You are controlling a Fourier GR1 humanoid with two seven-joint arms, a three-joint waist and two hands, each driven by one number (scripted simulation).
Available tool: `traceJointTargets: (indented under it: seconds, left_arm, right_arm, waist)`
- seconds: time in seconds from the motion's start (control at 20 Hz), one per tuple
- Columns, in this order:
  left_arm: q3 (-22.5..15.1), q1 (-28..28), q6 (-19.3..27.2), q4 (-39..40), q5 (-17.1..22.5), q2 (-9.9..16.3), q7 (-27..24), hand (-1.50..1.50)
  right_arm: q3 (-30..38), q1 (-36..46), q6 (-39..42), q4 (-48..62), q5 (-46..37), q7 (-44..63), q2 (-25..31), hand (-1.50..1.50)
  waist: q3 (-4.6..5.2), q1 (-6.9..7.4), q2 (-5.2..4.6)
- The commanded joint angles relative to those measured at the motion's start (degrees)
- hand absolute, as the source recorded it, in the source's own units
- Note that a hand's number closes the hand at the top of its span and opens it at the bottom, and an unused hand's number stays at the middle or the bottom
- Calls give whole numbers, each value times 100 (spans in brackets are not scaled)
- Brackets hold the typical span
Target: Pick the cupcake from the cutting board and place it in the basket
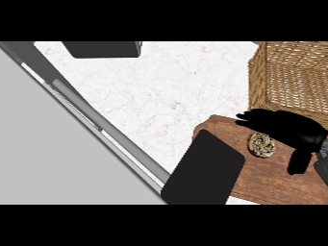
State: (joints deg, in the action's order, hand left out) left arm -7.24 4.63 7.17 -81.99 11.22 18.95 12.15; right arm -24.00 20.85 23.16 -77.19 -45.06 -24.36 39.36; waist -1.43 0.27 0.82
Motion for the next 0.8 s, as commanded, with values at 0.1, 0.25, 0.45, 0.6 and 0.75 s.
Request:
traceJointTargets:
  seconds: [0.1, 0.25, 0.45, 0.6, 0.75]
  left_arm:
    - [38, 73, -178, 287, 82, -11, 214, 0]
    - [-36, 359, -117, 425, -13, -212, -98, 0]
    - [189, 56, -353, 240, 91, 141, 331, 0]
    - [41, 338, -247, 272, -37, -117, 73, 0]
    - [77, 278, -195, 236, -69, -167, 131, 0]
  right_arm:
    - [35, 478, 161, 678, -348, -14, -66, -150]
    - [43, 399, 349, 413, -313, 102, -138, -150]
    - [-131, 102, -158, 668, -641, -4, -455, -150]
    - [57, 87, -178, 687, -590, -239, -293, -150]
    - [5, 37, -356, 805, -734, -203, -543, -150]
  waist:
    - [143, 70, -104]
    - [148, 17, -83]
    - [141, 7, -88]
    - [143, -3, -85]
    - [143, -4, -84]
